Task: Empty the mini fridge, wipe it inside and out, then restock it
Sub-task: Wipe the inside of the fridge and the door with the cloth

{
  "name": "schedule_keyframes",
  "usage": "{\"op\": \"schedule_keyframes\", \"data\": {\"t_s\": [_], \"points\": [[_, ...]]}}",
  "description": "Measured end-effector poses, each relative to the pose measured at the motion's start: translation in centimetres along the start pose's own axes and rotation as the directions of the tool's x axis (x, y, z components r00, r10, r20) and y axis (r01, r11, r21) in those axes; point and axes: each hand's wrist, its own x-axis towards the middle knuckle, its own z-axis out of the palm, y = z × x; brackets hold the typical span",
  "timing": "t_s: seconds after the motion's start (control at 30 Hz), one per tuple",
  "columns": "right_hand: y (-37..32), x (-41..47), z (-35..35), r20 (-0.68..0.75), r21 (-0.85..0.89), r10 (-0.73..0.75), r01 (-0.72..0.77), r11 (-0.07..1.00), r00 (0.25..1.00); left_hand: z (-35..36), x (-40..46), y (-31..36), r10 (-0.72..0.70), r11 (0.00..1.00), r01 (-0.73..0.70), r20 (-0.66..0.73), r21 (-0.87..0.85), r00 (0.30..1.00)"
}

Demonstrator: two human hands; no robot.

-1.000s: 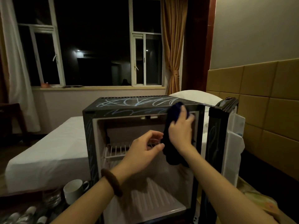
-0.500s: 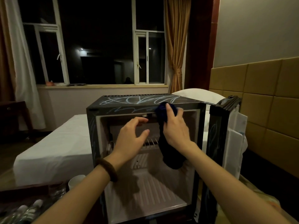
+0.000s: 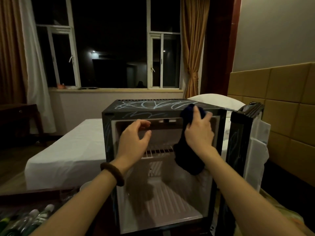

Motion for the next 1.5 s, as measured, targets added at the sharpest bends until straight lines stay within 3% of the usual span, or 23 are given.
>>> {"op": "schedule_keyframes", "data": {"t_s": [0.1,0.23,0.3,0.37,0.47,0.53,0.77,0.93,1.1,1.17,1.27,1.33,1.4,1.5], "points": [[-1.0,-0.4,-0.1,-0.030,-0.020,0.025,-0.026,0.999,0.999,-0.5,-0.1,-0.8,-0.064,0.998,0.064,-0.020,0.008,0.998],[-5.1,-2.4,2.1,-0.008,-0.007,-0.213,0.213,0.977,0.977,-1.1,-0.2,-1.0,-0.078,0.996,0.077,-0.020,-0.043,0.997],[-5.1,-2.2,2.2,0.005,-0.002,-0.257,0.257,0.966,0.966,-1.7,-0.1,-1.0,-0.068,0.996,0.065,-0.043,-0.057,0.997],[-3.6,-1.5,1.6,-0.022,0.019,-0.214,0.215,0.976,0.977,-2.4,0.1,-0.9,-0.069,0.995,0.065,-0.057,-0.078,0.996],[-2.4,-0.5,1.0,-0.092,0.110,0.006,0.004,0.994,0.996,-3.1,-0.1,-1.0,-0.063,0.995,0.056,-0.080,-0.087,0.995],[-3.8,-1.1,1.3,-0.104,0.144,0.033,-0.017,0.989,0.994,-3.4,-0.5,-1.1,-0.051,0.995,0.042,-0.088,-0.095,0.995],[-7.6,-3.0,3.0,-0.066,0.180,-0.282,0.289,0.940,0.957,-4.7,-1.2,-2.8,-0.011,1.000,0.011,-0.112,-0.004,0.994],[-8.2,-2.9,3.4,-0.161,0.279,-0.037,0.081,0.957,0.986,-5.9,-1.3,-4.1,0.007,0.999,0.000,-0.194,0.033,0.981],[-13.7,-5.3,5.8,-0.125,0.313,-0.357,0.378,0.871,0.926,-7.0,-2.1,-5.2,0.002,0.996,0.019,-0.246,0.084,0.969],[-12.7,-4.6,5.4,-0.129,0.297,-0.295,0.320,0.899,0.947,-7.6,-2.2,-5.7,-0.023,0.996,0.044,-0.255,0.076,0.967],[-9.5,-3.2,4.2,-0.197,0.294,-0.035,0.093,0.951,0.980,-8.0,-2.3,-6.4,-0.065,0.995,0.082,-0.267,0.054,0.962],[-9.1,-3.1,3.9,-0.221,0.273,0.033,0.029,0.961,0.975,-7.8,-2.3,-6.7,-0.084,0.994,0.100,-0.285,0.040,0.955],[-11.0,-3.9,4.6,-0.207,0.269,-0.043,0.099,0.958,0.977,-7.4,-2.6,-6.9,-0.117,0.992,0.125,-0.291,0.007,0.950],[-14.7,-5.8,6.2,-0.173,0.288,-0.317,0.355,0.889,0.933,-6.8,-3.1,-7.0,-0.155,0.988,0.154,-0.289,-0.026,0.945]]}}
